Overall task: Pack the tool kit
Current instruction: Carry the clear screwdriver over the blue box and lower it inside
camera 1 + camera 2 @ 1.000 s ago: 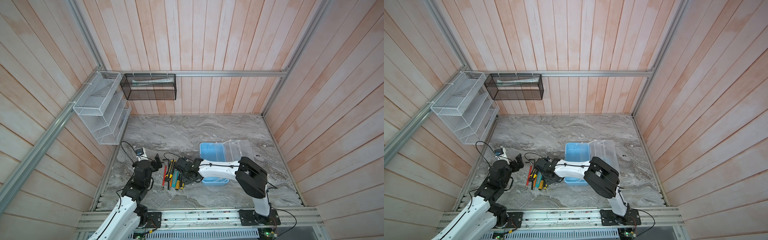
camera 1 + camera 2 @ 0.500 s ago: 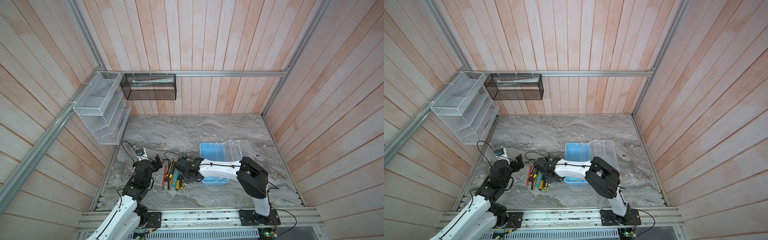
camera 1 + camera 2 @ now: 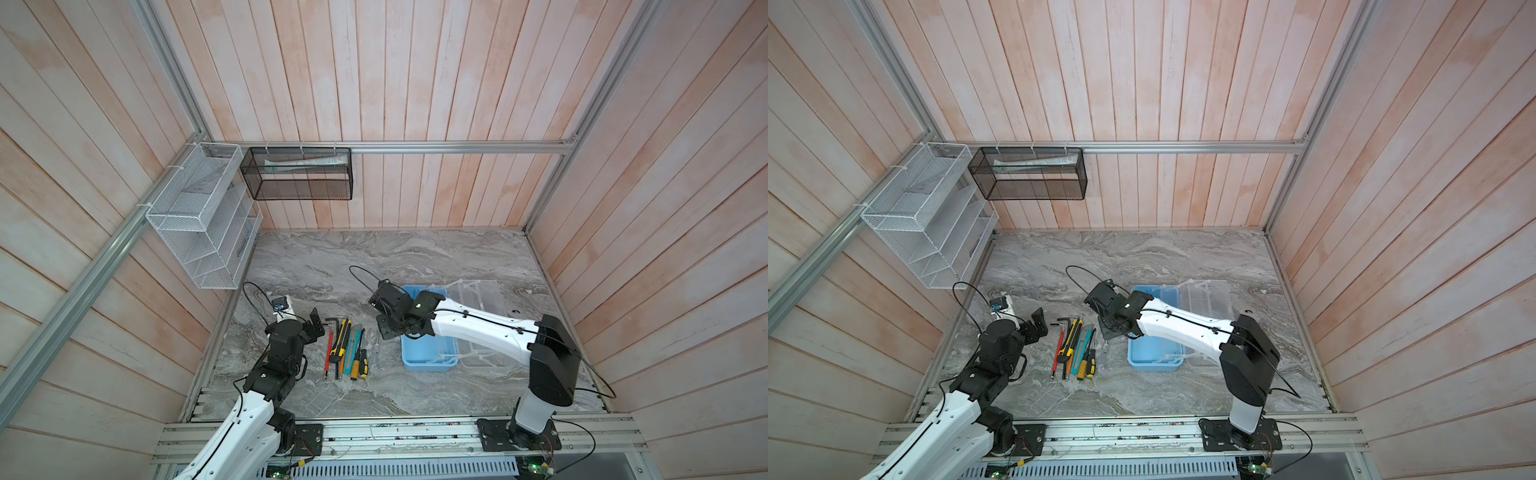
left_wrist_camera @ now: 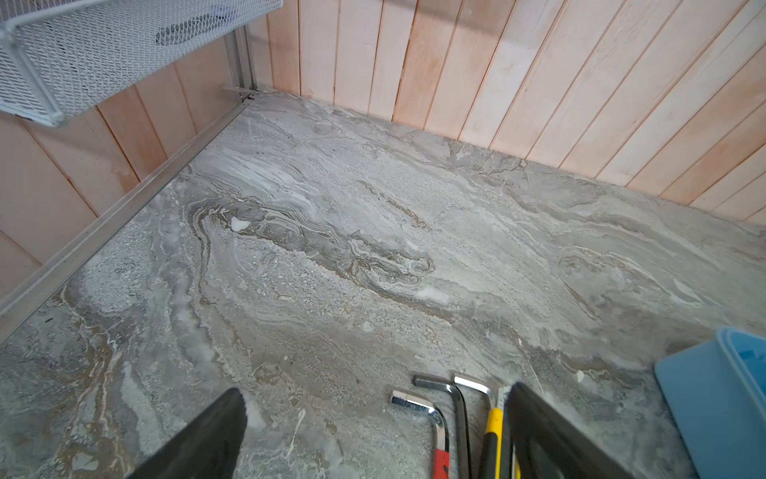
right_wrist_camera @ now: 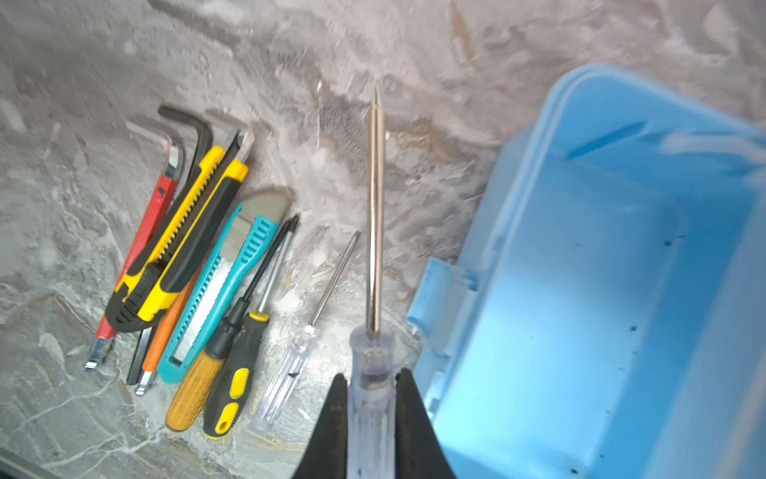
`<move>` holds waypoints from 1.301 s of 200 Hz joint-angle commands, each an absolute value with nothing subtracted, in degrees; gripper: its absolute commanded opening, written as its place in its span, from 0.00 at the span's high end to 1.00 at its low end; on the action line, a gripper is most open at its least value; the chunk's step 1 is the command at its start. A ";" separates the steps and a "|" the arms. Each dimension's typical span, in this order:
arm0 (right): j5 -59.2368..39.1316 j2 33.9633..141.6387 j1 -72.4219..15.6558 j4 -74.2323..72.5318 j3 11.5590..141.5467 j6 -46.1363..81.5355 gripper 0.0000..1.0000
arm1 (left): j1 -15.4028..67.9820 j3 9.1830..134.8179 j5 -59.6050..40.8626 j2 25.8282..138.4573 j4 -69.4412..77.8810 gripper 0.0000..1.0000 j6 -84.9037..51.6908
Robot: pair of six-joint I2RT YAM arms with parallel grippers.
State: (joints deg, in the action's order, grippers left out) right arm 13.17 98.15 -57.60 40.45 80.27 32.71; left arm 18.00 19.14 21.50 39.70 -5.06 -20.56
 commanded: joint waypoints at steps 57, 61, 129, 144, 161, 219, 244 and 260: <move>17.14 78.26 -44.66 46.93 72.24 26.02 1.00 | 17.67 20.08 21.49 40.97 -3.99 0.00 -20.02; 17.22 77.48 -43.86 47.38 71.84 25.93 1.00 | 17.67 20.10 21.49 40.88 -3.98 0.00 -20.04; 17.18 67.54 -33.83 50.40 61.63 25.49 1.00 | 17.67 20.39 21.18 41.84 -3.83 0.00 -19.85; 16.38 66.89 -33.11 49.75 60.24 25.42 1.00 | 17.67 20.41 21.18 41.97 -3.76 0.00 -19.84; 16.11 66.88 -32.49 48.96 58.88 24.99 1.00 | 17.67 20.40 21.18 41.97 -3.74 0.00 -19.79; 14.12 68.61 -31.25 46.23 56.25 24.78 1.00 | 17.67 20.44 21.10 41.79 -3.77 0.00 -19.86; 11.89 69.58 -31.22 45.66 56.68 24.87 0.92 | 17.67 20.39 21.03 41.88 -3.78 0.00 -19.77; 11.46 70.34 -31.27 46.02 57.47 24.78 0.75 | 17.67 20.39 21.01 41.90 -3.75 0.00 -19.77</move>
